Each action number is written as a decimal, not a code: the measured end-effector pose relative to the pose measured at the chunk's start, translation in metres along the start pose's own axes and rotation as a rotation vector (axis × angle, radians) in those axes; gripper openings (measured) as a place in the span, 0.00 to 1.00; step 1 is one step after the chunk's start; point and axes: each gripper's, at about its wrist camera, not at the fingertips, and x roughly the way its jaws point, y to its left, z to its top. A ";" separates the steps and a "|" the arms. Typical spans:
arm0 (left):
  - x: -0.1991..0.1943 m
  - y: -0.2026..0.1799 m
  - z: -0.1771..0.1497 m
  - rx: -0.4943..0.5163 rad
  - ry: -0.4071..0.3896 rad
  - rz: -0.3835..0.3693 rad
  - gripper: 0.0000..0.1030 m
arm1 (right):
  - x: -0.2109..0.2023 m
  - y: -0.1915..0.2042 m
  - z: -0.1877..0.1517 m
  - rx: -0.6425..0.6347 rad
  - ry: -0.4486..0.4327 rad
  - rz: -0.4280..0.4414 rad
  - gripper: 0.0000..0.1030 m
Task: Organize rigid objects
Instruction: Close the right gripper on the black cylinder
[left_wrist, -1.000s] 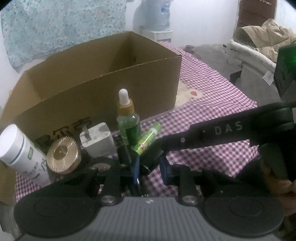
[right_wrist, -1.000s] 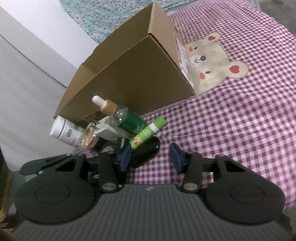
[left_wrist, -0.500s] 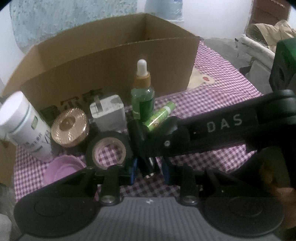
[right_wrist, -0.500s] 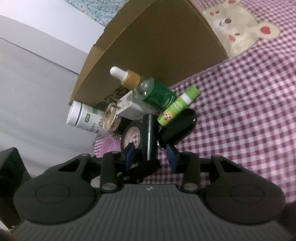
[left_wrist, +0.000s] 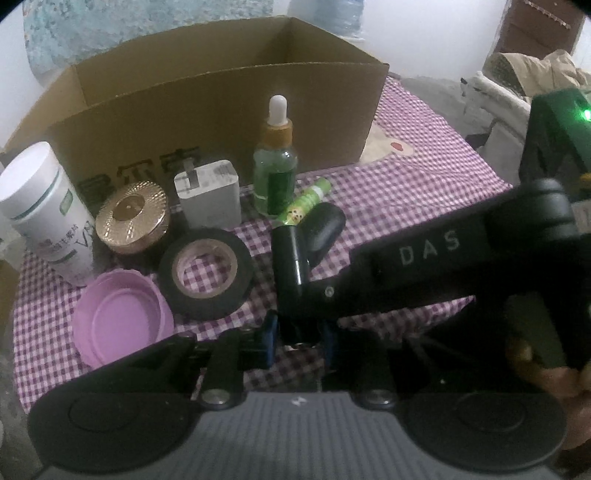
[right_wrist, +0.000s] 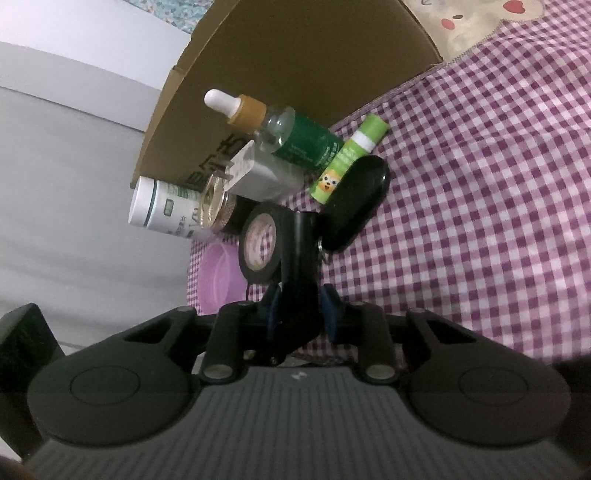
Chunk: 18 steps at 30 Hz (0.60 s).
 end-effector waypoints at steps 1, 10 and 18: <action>-0.001 0.000 0.000 0.002 -0.006 0.005 0.26 | -0.001 0.001 0.000 -0.007 -0.006 -0.005 0.24; 0.014 0.008 0.012 -0.017 0.014 0.007 0.35 | 0.014 0.014 0.016 -0.019 -0.025 -0.035 0.25; 0.016 0.006 0.015 -0.031 -0.007 0.018 0.24 | 0.022 0.016 0.018 -0.010 -0.031 -0.028 0.24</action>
